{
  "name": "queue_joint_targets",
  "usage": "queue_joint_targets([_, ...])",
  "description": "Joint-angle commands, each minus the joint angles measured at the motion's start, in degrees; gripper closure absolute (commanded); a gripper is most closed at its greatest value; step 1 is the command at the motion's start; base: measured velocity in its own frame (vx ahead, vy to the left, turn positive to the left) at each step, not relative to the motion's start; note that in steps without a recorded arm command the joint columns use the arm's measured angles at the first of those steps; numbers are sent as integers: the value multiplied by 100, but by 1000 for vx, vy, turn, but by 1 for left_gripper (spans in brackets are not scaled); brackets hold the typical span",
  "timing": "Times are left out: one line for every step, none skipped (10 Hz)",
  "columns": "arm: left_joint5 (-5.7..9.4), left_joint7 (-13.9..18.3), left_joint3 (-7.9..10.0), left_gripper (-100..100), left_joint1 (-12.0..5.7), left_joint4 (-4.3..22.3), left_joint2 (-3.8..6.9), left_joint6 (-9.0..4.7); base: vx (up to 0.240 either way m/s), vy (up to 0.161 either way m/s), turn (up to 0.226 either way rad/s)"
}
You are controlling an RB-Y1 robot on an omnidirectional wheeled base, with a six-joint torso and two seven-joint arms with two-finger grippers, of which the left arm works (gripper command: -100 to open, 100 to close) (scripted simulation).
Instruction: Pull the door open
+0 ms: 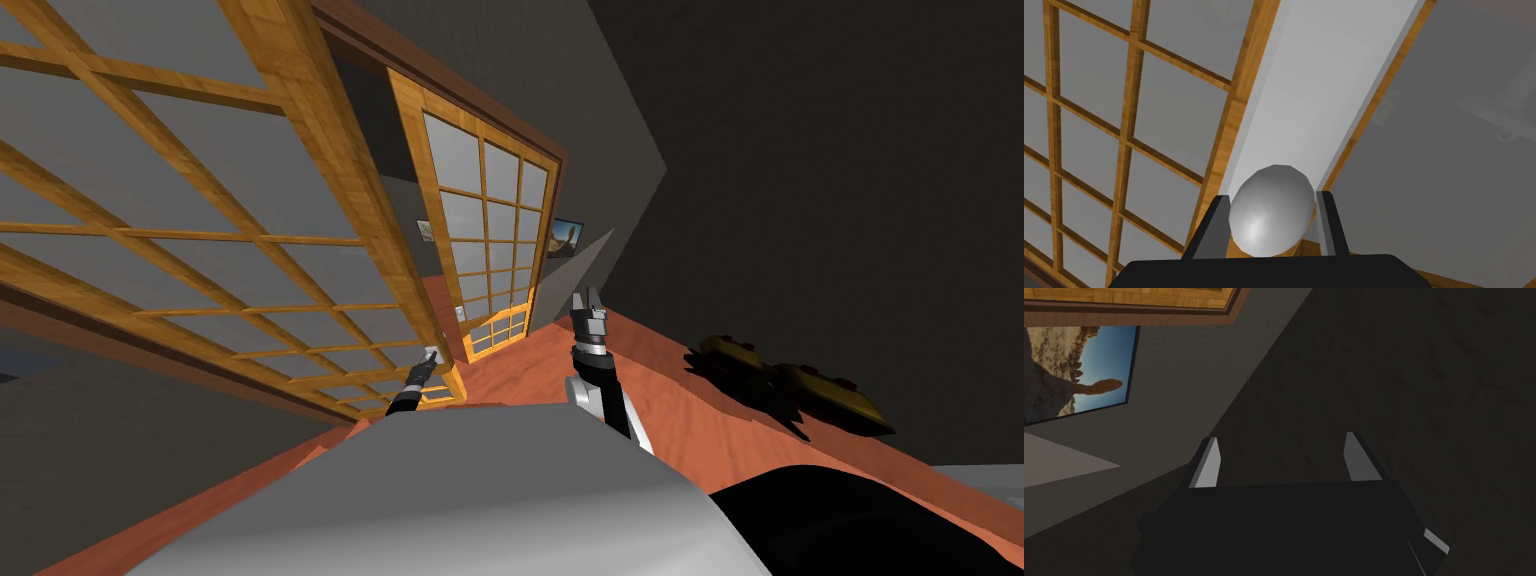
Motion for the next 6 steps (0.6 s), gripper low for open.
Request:
queue_joint_targets([63, 239, -33, 100, 1, 7, -14, -3, -29, 14, -38])
queue_joint_targets([119, 408, -50, 100, -1, 6, -12, 0, -39, 20, -78])
queue_joint_targets([181, 562, -69, 100, -3, 5, -10, 4, -51, 31, -108])
queue_joint_targets([181, 617, -69, 100, -3, 5, -10, 4, -36, 21, -33])
queue_joint_targets([246, 832, -89, 100, -6, 4, -7, 8, -35, 13, -45])
queue_joint_targets([311, 977, -109, 100, -8, 3, -4, 12, -51, 20, -77])
